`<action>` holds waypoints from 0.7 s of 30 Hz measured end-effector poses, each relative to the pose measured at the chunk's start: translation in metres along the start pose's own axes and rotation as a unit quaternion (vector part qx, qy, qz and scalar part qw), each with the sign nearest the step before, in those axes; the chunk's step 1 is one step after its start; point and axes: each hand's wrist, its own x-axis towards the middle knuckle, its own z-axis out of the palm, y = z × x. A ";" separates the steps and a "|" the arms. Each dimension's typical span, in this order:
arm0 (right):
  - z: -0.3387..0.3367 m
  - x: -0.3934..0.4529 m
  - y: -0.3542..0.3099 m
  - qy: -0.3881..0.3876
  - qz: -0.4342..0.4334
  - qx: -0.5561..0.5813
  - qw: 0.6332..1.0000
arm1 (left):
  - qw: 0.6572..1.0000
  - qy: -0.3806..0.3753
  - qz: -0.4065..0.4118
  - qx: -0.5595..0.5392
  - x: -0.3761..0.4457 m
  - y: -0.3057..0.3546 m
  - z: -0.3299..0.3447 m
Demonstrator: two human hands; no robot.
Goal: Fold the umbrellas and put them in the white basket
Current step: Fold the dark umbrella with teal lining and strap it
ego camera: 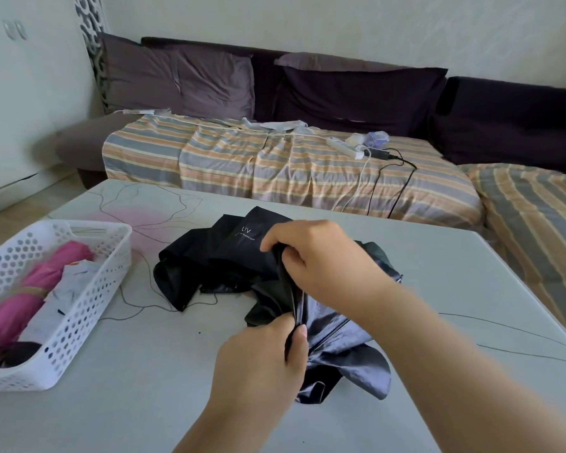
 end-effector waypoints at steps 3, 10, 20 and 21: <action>-0.011 0.006 -0.005 -0.059 0.026 0.094 0.993 | 1.000 0.003 0.011 0.001 -0.001 -0.004 -0.001; -0.042 0.023 0.043 -0.067 0.173 0.148 0.972 | 0.992 0.026 0.078 -0.092 -0.005 -0.017 0.001; -0.039 0.029 0.039 -0.386 0.131 0.188 0.894 | 0.982 0.030 0.159 -0.097 -0.003 -0.028 0.005; -0.038 0.030 0.040 -0.392 0.125 0.180 0.894 | 0.982 0.027 0.156 -0.101 -0.003 -0.029 0.005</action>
